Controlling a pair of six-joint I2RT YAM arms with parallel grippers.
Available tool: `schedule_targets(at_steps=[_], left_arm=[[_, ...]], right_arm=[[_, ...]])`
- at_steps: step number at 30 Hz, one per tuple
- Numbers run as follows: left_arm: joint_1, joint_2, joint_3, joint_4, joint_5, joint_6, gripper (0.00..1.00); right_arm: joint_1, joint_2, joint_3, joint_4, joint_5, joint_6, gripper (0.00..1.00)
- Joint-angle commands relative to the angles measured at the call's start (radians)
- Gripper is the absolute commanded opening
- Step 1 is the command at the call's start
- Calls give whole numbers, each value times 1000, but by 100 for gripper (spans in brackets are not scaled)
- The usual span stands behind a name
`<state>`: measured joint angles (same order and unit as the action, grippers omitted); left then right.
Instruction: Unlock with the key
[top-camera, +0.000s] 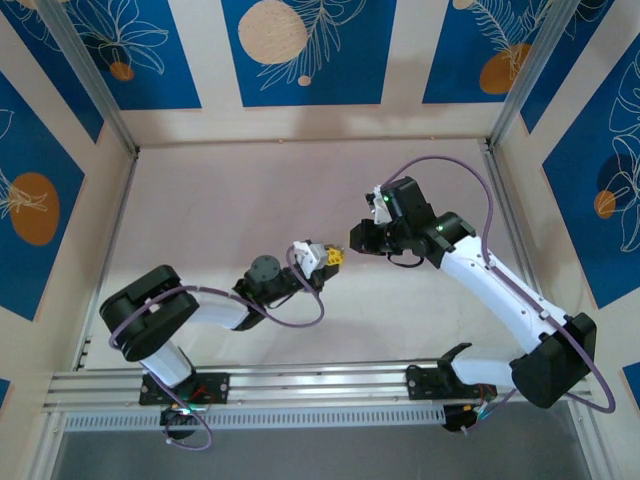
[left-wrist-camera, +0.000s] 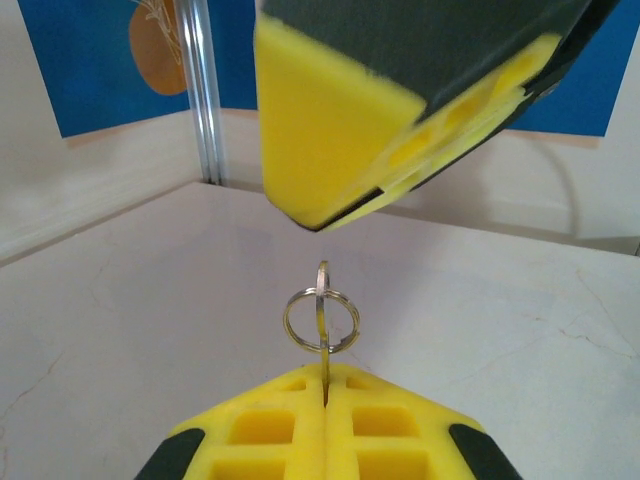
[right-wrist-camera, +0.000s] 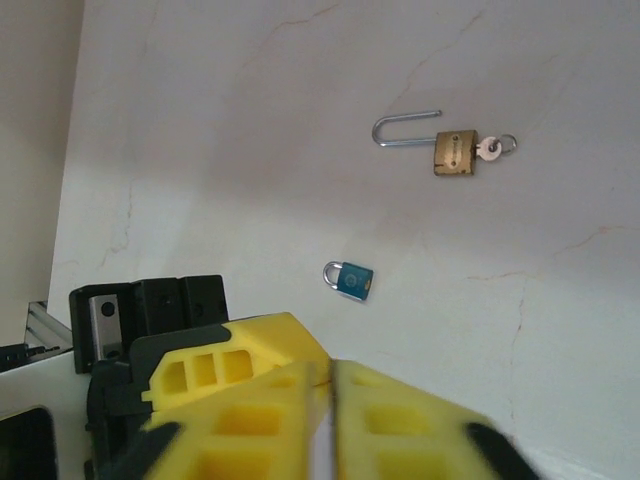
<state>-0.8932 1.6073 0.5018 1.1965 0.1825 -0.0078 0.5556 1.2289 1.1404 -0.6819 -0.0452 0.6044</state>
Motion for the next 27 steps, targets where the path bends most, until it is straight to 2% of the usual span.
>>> schedule_targets(at_steps=[1, 3, 6, 8, 11, 17, 22, 27], left_arm=[[-7, -66, 30, -150, 9, 52, 0], [-7, -120, 71, -341, 18, 98, 0], [-7, -200, 168, -713, 15, 199, 0], [-7, -238, 244, -962, -10, 285, 0], [-7, -264, 346, -1235, -59, 388, 0], [2, -259, 509, -1597, -79, 519, 0], [79, -216, 648, -1823, 105, 533, 0], [120, -70, 829, -2061, 187, 572, 0]], right_arm=[[-4, -40, -25, 21, -34, -41, 28], [-21, -66, -60, 54, -34, -57, 31], [-83, -125, -155, 157, -73, -55, 37], [-124, -154, -216, 216, -101, -50, 40], [-172, -151, -272, 278, -140, -48, 41], [-194, -153, -418, 532, -282, -64, 42], [-199, -199, -582, 823, -349, -19, 49], [-204, -151, -608, 880, -439, -38, 52]])
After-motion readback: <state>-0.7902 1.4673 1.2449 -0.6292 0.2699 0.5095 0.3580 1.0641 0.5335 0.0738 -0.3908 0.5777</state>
